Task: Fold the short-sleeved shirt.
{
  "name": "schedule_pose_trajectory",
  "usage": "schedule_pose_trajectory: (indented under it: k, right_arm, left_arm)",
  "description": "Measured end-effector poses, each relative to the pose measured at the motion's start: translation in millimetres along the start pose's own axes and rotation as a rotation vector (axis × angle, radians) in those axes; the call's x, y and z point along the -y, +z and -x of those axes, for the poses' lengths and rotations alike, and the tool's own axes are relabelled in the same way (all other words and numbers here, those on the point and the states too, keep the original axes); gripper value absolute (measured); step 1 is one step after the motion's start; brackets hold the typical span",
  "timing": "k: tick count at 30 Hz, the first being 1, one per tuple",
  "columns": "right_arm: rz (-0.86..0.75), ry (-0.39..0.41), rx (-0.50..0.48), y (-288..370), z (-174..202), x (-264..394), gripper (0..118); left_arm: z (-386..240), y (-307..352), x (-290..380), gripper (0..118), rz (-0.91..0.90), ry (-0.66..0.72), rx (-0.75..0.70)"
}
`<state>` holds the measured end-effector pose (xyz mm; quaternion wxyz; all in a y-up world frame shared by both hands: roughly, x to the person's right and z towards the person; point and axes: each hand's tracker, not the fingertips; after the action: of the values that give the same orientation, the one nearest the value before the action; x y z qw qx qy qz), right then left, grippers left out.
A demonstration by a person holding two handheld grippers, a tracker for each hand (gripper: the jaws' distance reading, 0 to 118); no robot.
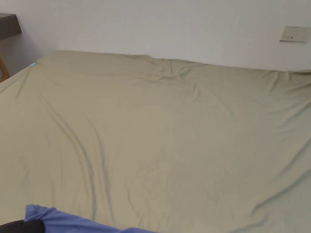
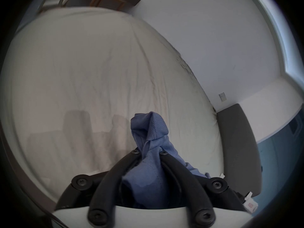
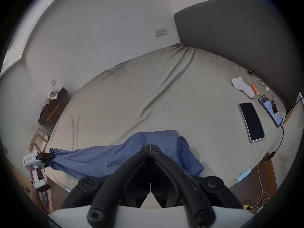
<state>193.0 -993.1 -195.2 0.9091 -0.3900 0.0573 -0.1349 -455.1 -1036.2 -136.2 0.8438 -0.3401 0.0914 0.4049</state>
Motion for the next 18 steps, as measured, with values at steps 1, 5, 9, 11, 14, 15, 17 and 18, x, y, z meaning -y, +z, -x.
schedule_pose_trajectory:
  k: [1, 5, 9, 11, 14, 15, 17, 18]
  right_arm:
    - [0.000, -0.003, -0.001, -0.3, -1.0, 1.0, 2]
    - [-0.001, -0.014, -0.003, 0.0, -6.0, 2.2, 2]
    - [-0.011, -0.033, -0.003, 0.1, -11.4, 3.0, 2]
    - [-0.017, -0.049, -0.008, -0.2, -15.4, 4.0, 2]
    - [-0.016, -0.059, -0.024, 0.7, -17.1, 5.7, 2]
    - [-0.015, -0.058, -0.026, 1.2, -17.4, 6.6, 2]
    - [-0.014, -0.058, -0.024, 3.7, -18.8, 9.4, 2]
    - [-0.014, -0.061, -0.023, 6.0, -18.7, 10.2, 2]
  left_arm:
    - [-5.8, 6.8, -0.1, 12, -0.002, -0.005, 0.001]
    - [-18.5, 31.5, -3.7, 12, -0.104, -0.020, -0.046]
    - [-53.3, 40.0, 6.9, 12, -0.074, -0.062, -0.008]
    - [-79.9, 35.0, 20.6, 12, -0.033, -0.118, 0.053]
    - [-110.5, 7.7, 39.5, 12, 0.022, -0.136, 0.146]
    - [-119.4, -2.0, 45.1, 12, 0.044, -0.137, 0.177]
    - [-136.5, -35.4, 60.1, 12, 0.125, -0.153, 0.245]
    - [-144.0, -48.7, 67.9, 12, 0.163, -0.153, 0.253]
